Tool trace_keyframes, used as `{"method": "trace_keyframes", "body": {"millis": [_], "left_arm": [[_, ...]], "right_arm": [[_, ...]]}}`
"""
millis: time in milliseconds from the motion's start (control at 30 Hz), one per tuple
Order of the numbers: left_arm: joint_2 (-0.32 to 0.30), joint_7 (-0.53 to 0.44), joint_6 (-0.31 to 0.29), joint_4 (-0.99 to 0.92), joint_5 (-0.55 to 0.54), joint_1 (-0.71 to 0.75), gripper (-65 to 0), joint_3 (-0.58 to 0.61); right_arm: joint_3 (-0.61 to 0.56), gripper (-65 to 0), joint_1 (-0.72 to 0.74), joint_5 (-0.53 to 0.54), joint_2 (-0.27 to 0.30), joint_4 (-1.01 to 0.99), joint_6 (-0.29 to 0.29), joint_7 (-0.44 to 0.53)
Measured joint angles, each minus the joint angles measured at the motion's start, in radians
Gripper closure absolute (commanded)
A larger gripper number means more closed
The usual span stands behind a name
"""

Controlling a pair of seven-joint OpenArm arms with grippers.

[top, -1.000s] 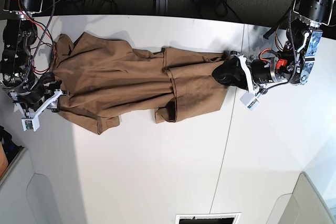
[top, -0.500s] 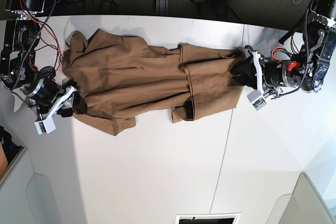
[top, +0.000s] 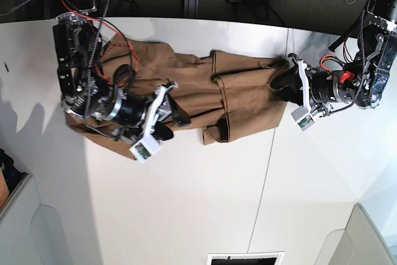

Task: Layout the t-shirt on the table in an organized manner, then fold the t-shirt properly
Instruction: 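Sweep the right gripper across the shirt body to smooth it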

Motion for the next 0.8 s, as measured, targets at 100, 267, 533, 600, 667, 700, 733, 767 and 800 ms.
{"method": "trace_keyframes", "body": {"millis": [100,267,533,600,667,700,733,767,800], "left_arm": [[0.0,0.0,0.0,0.0,-0.001,0.0,-24.1,0.0],[0.0,0.001,0.0,0.0,0.008,0.0,-24.1,0.0],[0.0,0.0,0.0,0.0,0.006,0.0,-24.1,0.0],[0.0,0.0,0.0,-0.001,0.005,0.0,-24.1,0.0],[0.0,-0.008,0.0,-0.001,0.006,0.0,-24.1,0.0],[0.0,-0.008,0.0,0.0,0.006,0.0,-24.1,0.0],[0.0,-0.008,0.0,0.0,0.005,0.0,-24.1,0.0],[0.0,-0.008,0.0,-0.001,0.007,0.0,-24.1,0.0],[0.0,-0.008,0.0,-0.001,0.006,0.0,-24.1,0.0]], "right_arm": [[-0.069,-30.0,0.056,-0.142,-0.069,0.0,-0.037,0.034],[-0.148,-30.0,0.153,-0.279,-0.139,-0.094,-0.044,0.085],[-0.265,-30.0,0.287,-0.345,-0.141,-0.339,-0.049,0.144],[-0.265,-30.0,0.297,-0.348,-0.141,-0.382,-0.049,0.156],[-0.265,-29.9,0.297,-0.346,-0.138,-0.418,-0.048,0.16],[-0.265,-29.9,0.297,-0.344,-0.138,-0.435,-0.037,0.159],[-0.265,-29.9,0.294,-0.344,-0.137,-0.444,-0.037,0.158],[-0.266,-29.9,0.291,-0.335,-0.137,-0.446,-0.037,0.157],[-0.267,-29.9,0.291,-0.312,-0.135,-0.446,-0.037,0.151]]}}
